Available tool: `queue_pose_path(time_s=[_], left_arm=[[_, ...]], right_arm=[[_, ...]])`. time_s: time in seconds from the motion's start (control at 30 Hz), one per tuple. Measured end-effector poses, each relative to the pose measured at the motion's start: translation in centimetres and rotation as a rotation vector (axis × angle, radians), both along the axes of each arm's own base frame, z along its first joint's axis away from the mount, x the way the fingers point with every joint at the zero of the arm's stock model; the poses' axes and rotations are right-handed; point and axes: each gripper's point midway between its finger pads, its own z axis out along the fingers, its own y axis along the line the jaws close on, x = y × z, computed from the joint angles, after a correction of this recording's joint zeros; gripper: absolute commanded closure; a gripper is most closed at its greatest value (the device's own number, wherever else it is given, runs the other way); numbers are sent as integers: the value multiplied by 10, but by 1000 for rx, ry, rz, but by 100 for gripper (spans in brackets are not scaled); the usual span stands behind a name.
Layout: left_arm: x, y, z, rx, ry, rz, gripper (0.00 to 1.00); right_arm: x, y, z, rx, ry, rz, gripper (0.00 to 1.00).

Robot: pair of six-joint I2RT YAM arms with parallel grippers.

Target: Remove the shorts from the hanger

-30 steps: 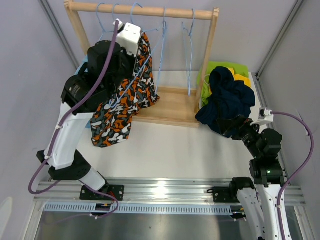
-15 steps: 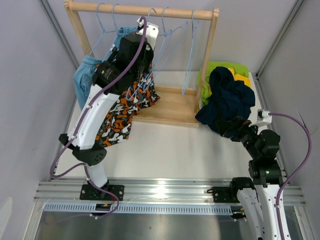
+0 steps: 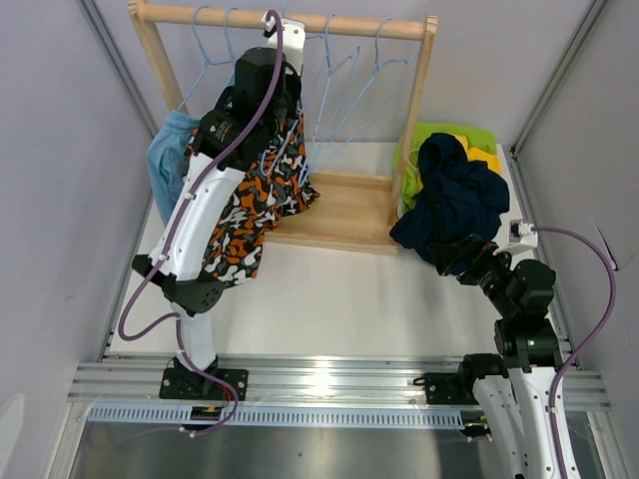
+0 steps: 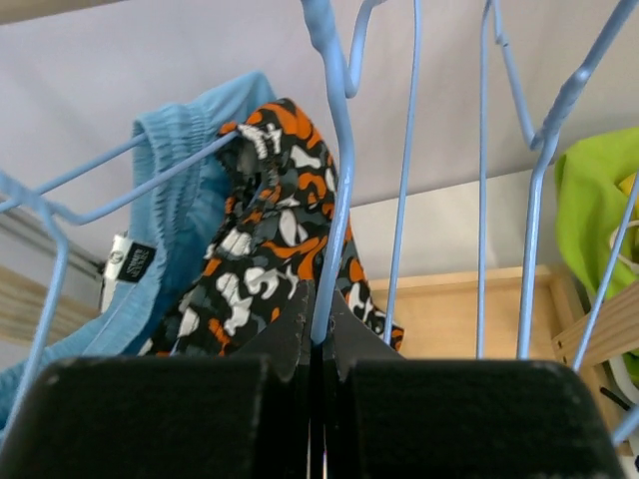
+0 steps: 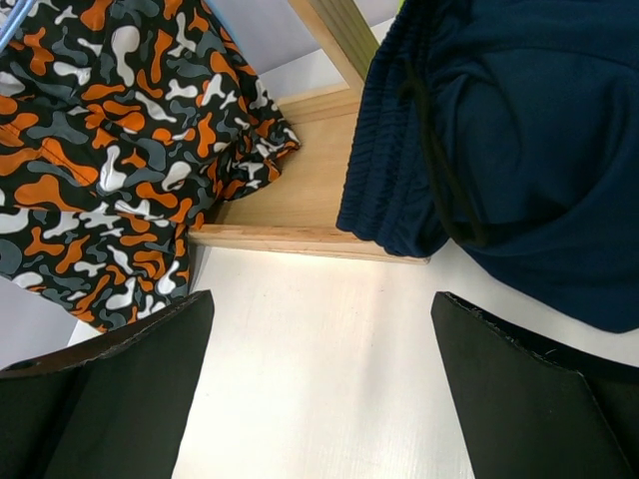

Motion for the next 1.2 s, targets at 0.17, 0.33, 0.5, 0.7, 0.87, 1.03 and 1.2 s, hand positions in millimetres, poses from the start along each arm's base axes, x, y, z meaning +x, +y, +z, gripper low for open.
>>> queue_pose_path(time_s=[0.17,0.33,0.5,0.7,0.87,1.03,1.2], left_arm=[[12,-14,-11,-2,13,-33,98],[19,-25,-30,9,53,-65,84],[17,-26,-37,7,75,-73,66],[-16,-13,-29,-25,105,-97,64],[-80,24,18,-99,31,-107,46],[-134,71,71,-163,-106,-75,32],[-136,103,82,-171,-140,17,25]], right_arm=[[2,1,-2,1,6,5,1],[4,1,-1,1,1,6,0],[4,1,0,2,-3,6,1],[4,1,0,2,-4,6,1],[2,1,1,2,-10,6,1],[0,1,4,2,-21,6,1],[-2,1,1,2,-9,6,1]])
